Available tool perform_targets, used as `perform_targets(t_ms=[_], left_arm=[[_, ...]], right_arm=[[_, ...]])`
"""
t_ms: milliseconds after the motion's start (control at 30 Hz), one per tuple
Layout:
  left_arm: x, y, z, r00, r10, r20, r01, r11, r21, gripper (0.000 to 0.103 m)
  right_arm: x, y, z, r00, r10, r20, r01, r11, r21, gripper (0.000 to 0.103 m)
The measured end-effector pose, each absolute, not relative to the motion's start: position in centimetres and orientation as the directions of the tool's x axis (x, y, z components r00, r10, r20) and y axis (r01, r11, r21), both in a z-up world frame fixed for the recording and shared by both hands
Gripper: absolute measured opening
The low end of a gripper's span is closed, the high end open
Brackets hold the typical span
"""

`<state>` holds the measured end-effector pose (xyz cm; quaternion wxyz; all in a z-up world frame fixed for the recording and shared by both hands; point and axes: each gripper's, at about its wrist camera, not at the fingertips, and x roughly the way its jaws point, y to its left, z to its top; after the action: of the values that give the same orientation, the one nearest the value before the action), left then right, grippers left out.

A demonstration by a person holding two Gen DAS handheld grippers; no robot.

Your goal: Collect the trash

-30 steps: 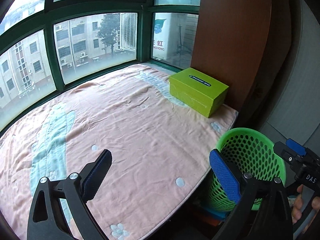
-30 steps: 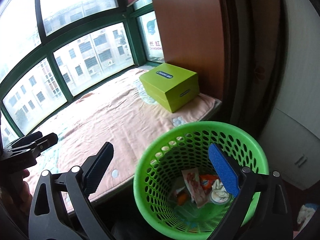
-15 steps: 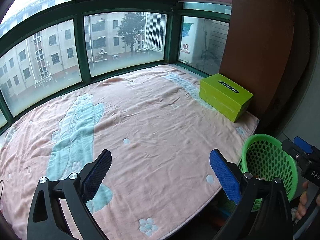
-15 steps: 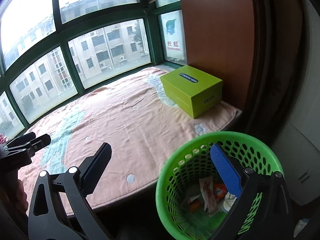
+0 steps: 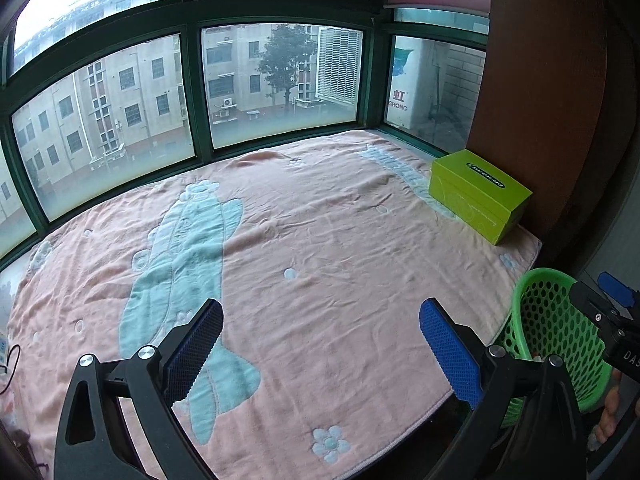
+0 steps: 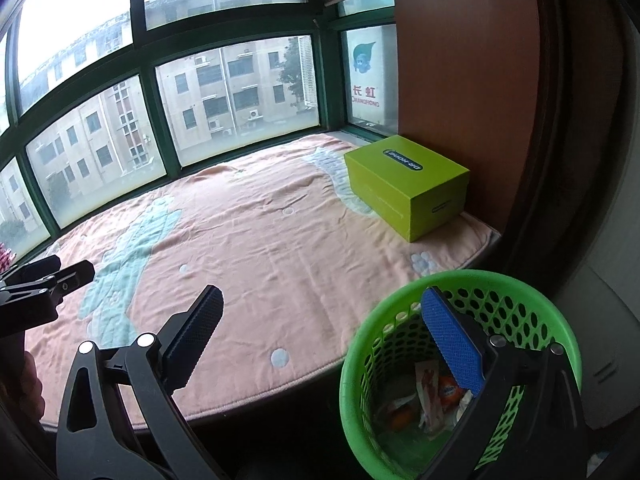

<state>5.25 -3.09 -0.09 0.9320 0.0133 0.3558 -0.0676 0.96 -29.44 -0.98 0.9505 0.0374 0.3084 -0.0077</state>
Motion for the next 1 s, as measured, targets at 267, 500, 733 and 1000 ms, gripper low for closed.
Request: perform_targets(t_ms=[267,500,733,1000], left_arm=[[4.9,-2.4,-0.6,0.732,-0.106,-0.673,0.119,0.993,-0.026,0.095],[4.8,-1.8,-0.7,0.731,-0.090,-0.676,0.100,0.995,-0.024,0.095],[4.7,-1.6,-0.7,0.732,-0.086,-0.676,0.096,0.995,-0.022,0.095],[4.7,-1.5,-0.8,0.731,-0.081,-0.678,0.091,0.996,-0.020,0.095]], right_arm=[[0.9,-29.2,-1.0,0.810,0.010,-0.587,0.037,0.997,0.068,0.098],[1.0,-28.6,-0.9,0.810,0.020,-0.586,0.023,0.998,0.066,0.098],[1.1,-28.5,-0.9,0.810,0.024,-0.586,0.019,0.997,0.068,0.098],[1.2,-28.2,-1.0,0.805,0.031,-0.592,0.013,0.997,0.070,0.098]])
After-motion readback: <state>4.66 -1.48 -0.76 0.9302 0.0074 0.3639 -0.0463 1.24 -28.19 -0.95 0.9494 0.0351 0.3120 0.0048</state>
